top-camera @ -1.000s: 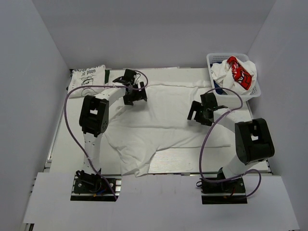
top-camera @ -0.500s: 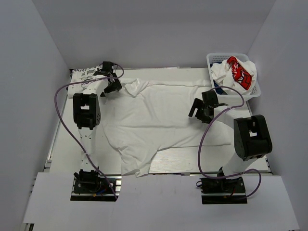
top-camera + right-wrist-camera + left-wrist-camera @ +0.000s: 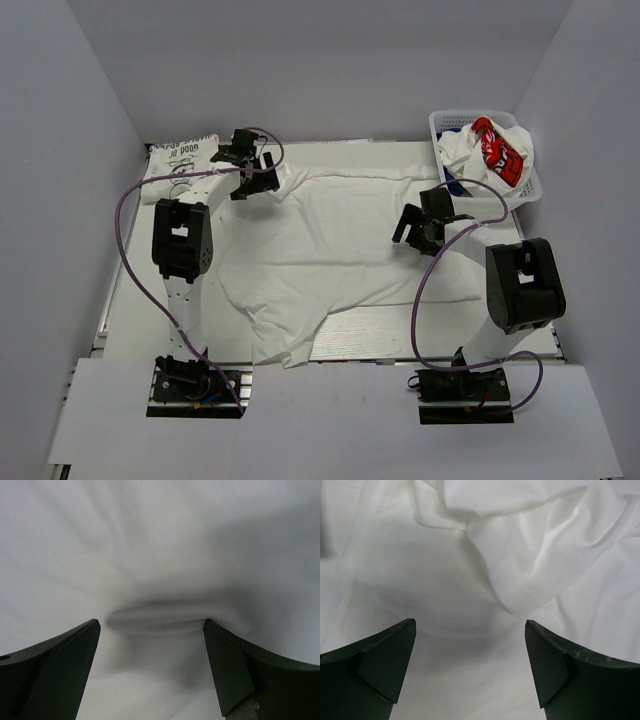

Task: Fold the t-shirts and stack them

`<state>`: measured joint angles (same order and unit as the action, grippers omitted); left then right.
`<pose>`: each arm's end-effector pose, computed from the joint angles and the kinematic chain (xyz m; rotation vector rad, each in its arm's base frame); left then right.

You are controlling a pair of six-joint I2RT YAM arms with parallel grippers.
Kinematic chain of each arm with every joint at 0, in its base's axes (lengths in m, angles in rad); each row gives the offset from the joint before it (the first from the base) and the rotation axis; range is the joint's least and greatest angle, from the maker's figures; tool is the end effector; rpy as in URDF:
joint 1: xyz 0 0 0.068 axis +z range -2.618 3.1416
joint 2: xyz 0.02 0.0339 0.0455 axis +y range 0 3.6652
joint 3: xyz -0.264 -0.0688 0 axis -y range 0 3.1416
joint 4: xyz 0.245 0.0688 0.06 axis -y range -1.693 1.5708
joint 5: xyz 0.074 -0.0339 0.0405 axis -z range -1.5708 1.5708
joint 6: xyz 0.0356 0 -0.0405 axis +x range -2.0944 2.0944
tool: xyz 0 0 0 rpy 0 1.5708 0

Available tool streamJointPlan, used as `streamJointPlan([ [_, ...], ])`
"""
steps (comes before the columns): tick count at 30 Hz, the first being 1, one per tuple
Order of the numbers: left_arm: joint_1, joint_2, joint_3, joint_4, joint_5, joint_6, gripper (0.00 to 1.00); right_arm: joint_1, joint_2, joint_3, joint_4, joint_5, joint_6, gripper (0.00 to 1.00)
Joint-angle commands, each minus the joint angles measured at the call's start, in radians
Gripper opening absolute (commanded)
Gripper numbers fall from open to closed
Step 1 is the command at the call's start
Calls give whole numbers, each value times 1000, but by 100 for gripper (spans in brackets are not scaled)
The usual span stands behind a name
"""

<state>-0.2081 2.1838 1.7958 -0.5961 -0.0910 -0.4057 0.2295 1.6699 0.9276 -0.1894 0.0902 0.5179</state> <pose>0.4722 -0.0964 0.2011 -0.2868 2.5372 -0.1222 0.3245 0.0725 0.1670 0.3974 2.4764 0.1976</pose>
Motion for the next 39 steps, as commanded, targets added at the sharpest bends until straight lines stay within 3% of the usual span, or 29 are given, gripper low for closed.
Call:
streamJointPlan([
  [1, -28, -49, -9, 44, 30, -7, 99, -12, 56, -21, -42, 13, -10, 90],
  [6, -48, 96, 170, -39, -7, -27, 99, -13, 63, -21, -39, -6, -13, 90],
  [9, -48, 137, 209, -21, 2, -50, 90, -10, 65, -32, -22, -33, -12, 90],
  [11, -48, 137, 209, 24, 2, -59, 78, -10, 77, -36, -12, -52, -12, 90],
  [13, -48, 159, 237, 47, -7, -59, 74, -12, 83, -29, -12, -47, -15, 90],
  [15, -48, 185, 305, 24, -30, -45, 55, -15, 86, -23, -25, -21, -19, 90],
  [16, -48, 211, 333, -14, -61, -45, 38, -13, 88, -18, -30, -18, -18, 90],
  [17, -48, 211, 352, -14, -61, -45, 9, -13, 85, -19, -35, -18, -19, 90],
  [18, -48, 211, 361, -14, -61, -45, 0, -15, 83, -21, -30, -17, -21, 90],
  [25, -48, 189, 352, 183, 51, -35, 0, -13, 79, -24, -30, -27, -35, 90],
  [28, -28, 313, 502, 372, 117, -102, 0, -12, 74, -13, -24, -24, -61, 86],
  [30, -28, 401, 675, 496, 67, -131, 0, -13, 77, 0, -27, -33, -70, 85],
  [32, -28, 458, 734, 568, 57, -120, 85, -10, 71, -7, -22, -35, -82, 85],
  [33, -28, 449, 716, 629, 71, -120, 100, -10, 56, -22, -22, -35, -87, 85],
  [39, -53, 239, 469, 630, 10, 1, 100, 5, -36, -65, 7, -43, -101, 86],
])
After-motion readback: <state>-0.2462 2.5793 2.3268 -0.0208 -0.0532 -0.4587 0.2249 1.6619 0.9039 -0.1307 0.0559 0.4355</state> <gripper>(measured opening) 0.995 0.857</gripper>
